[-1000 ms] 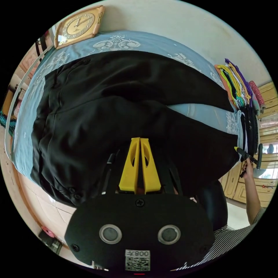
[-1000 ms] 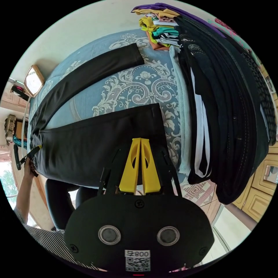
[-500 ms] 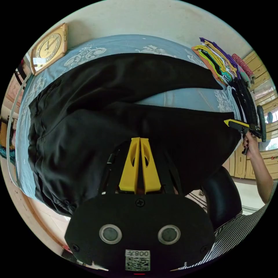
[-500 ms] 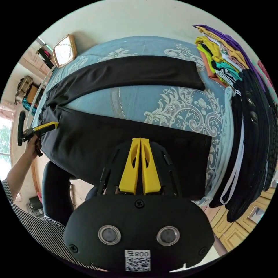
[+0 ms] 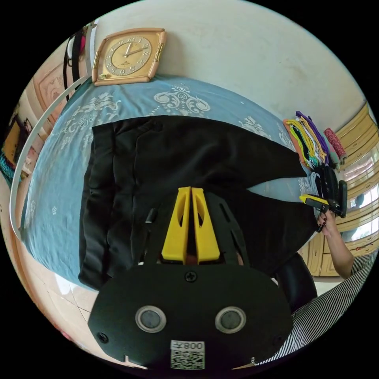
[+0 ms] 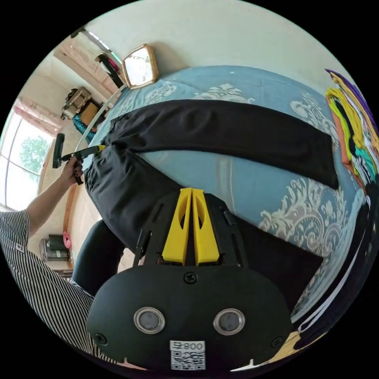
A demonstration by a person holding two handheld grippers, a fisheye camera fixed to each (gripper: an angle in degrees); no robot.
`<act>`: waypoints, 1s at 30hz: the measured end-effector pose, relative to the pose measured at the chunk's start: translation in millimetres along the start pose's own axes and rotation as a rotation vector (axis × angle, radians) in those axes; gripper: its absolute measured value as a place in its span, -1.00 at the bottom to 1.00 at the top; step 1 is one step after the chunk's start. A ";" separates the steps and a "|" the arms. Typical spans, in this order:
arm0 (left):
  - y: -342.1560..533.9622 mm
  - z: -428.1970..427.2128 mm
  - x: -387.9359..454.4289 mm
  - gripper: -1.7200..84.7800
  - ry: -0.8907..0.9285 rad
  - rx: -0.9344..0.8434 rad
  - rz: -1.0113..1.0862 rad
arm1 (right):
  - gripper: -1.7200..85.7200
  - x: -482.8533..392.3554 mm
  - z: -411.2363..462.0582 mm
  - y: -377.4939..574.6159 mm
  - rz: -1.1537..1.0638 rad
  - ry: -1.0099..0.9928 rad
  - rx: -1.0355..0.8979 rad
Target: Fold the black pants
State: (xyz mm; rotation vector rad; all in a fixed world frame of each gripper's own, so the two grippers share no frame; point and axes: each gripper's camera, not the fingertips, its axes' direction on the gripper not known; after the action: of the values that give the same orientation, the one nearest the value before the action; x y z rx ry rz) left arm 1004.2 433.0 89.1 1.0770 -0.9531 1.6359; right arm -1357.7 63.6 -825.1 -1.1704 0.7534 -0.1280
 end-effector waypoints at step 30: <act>-203.8 55.8 -164.6 -0.73 -0.268 -0.302 0.316 | -0.72 -239.4 -33.0 -436.9 -0.577 0.182 -0.191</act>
State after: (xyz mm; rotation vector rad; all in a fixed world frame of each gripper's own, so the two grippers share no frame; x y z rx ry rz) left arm 1242.4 390.9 -25.9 0.9867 -1.5593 1.5482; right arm -1433.6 -31.5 -340.8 -1.5507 0.5736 -0.6617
